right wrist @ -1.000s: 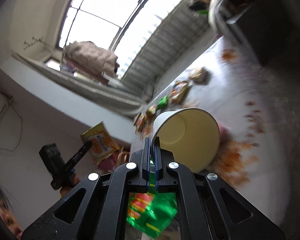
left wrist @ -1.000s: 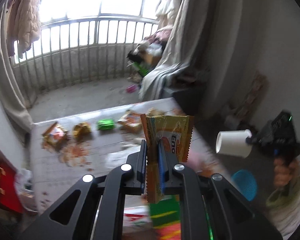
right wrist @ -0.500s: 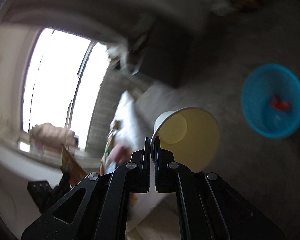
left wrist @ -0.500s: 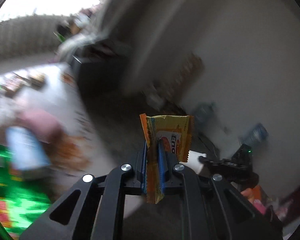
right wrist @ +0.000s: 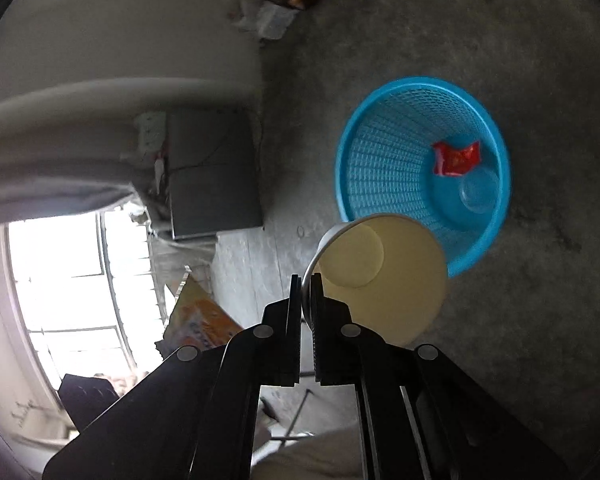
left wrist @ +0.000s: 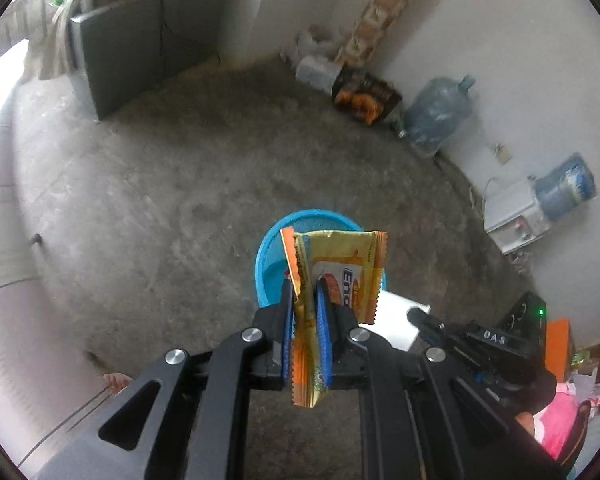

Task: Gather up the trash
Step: 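Carry wrapper and paper cup to the blue wastebasket and release both, then return both tools to the table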

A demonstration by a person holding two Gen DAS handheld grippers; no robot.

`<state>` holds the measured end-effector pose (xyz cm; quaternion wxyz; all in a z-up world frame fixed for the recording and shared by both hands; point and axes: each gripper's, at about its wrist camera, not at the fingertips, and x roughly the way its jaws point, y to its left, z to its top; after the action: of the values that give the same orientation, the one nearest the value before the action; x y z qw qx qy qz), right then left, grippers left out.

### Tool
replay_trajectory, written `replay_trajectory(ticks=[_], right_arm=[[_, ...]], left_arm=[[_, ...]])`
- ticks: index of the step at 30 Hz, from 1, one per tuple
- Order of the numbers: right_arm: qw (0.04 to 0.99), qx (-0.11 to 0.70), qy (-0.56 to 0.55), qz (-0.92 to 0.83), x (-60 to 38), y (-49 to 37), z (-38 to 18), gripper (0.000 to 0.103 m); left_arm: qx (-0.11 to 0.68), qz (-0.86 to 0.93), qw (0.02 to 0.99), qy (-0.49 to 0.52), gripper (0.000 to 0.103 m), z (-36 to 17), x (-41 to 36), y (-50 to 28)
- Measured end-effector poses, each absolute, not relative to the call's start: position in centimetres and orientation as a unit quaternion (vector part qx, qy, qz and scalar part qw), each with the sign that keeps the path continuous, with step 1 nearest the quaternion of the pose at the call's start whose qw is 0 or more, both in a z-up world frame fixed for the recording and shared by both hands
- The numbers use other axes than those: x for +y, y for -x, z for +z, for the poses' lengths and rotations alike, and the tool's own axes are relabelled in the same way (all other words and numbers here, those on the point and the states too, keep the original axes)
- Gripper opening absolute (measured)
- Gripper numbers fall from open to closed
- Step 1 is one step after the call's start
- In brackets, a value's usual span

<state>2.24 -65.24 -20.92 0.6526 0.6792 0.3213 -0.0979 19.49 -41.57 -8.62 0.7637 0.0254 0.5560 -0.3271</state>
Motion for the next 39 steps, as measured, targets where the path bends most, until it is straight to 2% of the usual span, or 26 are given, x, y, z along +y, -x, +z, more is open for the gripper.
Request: replay_trajectory(ticks=[1, 2, 3, 4, 9, 18, 23, 30, 34, 39], right_arm=[[0.643, 0.319, -0.688, -0.106, -65.8, -2.3, -21.8, 0.025], [0.636, 0.316, -0.696, -0.108, -66.4, -3.0, -22.9, 0.034], [0.632, 0.316, -0.701, -0.102, -66.5, -3.5, -23.7, 0.055], [0.621, 0.327, -0.705, -0.102, -66.8, -4.3, -25.2, 0.059], [0.569, 0.371, -0.719, -0.145, -66.6, -5.0, -30.4, 0.059], [0.569, 0.327, -0.746, -0.118, -66.3, -3.3, -30.5, 0.061], [0.599, 0.317, -0.728, -0.104, -65.9, -1.3, -27.3, 0.062], [0.644, 0.328, -0.687, -0.073, -63.7, 1.0, -22.6, 0.066], [0.682, 0.340, -0.645, -0.061, -61.6, 1.6, -19.2, 0.073], [0.717, 0.361, -0.596, -0.037, -58.7, 0.9, -15.4, 0.074]], left_arm=[[0.561, -0.321, 0.763, -0.032, 0.023, -9.6, -42.7, -20.0], [0.563, -0.324, 0.759, -0.035, 0.047, -10.6, -43.6, -20.3], [0.565, -0.323, 0.758, -0.040, 0.060, -11.1, -44.2, -20.4], [0.565, -0.312, 0.762, -0.051, 0.068, -11.8, -44.6, -20.6], [0.570, -0.313, 0.759, -0.024, 0.068, -13.3, -43.3, -21.0], [0.540, -0.303, 0.785, -0.007, 0.068, -9.7, -41.1, -20.7], [0.521, -0.307, 0.796, -0.005, 0.070, -6.1, -39.2, -19.3], [0.527, -0.309, 0.789, 0.065, 0.070, -0.3, -32.3, -18.0], [0.499, -0.314, 0.806, 0.059, 0.074, 3.6, -27.3, -16.2], [0.444, -0.295, 0.845, 0.055, 0.079, 7.3, -19.4, -13.5]])
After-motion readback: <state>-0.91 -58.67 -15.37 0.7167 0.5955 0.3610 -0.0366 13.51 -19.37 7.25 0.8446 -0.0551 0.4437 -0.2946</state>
